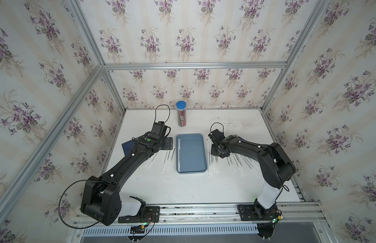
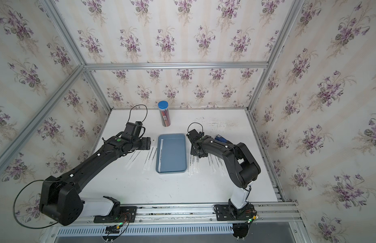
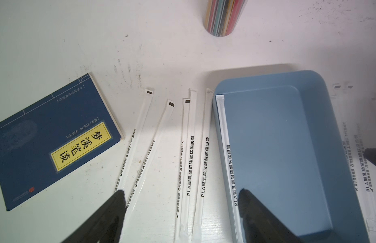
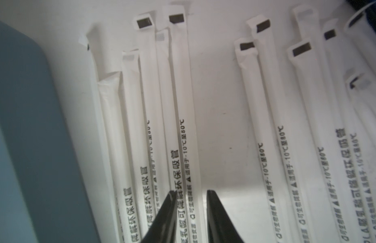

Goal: Put the straws into the storage box
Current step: Pick up the straw from the center of the board.

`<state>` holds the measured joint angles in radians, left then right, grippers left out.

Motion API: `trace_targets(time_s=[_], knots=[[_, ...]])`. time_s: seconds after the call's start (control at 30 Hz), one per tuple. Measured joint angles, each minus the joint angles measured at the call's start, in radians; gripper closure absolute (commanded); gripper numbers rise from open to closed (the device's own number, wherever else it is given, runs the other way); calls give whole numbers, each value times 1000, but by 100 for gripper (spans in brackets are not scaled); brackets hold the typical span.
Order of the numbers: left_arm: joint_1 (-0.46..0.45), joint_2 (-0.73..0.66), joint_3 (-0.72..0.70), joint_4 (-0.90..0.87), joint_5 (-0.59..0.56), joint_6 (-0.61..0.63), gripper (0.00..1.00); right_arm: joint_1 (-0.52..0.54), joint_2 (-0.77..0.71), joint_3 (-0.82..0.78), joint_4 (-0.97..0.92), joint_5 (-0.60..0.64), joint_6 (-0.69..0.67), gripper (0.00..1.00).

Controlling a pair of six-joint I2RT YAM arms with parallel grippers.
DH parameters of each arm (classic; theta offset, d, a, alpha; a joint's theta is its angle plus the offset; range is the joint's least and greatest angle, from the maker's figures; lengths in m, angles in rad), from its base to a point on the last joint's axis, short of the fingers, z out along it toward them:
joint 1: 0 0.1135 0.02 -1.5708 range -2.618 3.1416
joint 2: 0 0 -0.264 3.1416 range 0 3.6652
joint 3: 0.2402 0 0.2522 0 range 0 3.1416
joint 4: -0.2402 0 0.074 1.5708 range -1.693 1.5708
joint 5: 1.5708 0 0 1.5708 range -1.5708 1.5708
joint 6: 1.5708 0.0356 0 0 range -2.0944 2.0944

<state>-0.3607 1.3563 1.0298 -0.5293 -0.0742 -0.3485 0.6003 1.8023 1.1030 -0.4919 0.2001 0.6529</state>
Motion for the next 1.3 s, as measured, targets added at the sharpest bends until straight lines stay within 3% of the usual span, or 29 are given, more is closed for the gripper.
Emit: trace_targets(time_s=[0.6, 0.9, 1.3], knots=[[-7, 6, -28, 54, 45, -19, 16, 0, 40, -10, 69, 19, -2, 79], [-11, 11, -32, 58, 45, -18, 16, -13, -18, -11, 44, 0, -36, 72], [-24, 31, -32, 73, 56, -27, 16, -35, 6, -8, 21, -9, -59, 78]])
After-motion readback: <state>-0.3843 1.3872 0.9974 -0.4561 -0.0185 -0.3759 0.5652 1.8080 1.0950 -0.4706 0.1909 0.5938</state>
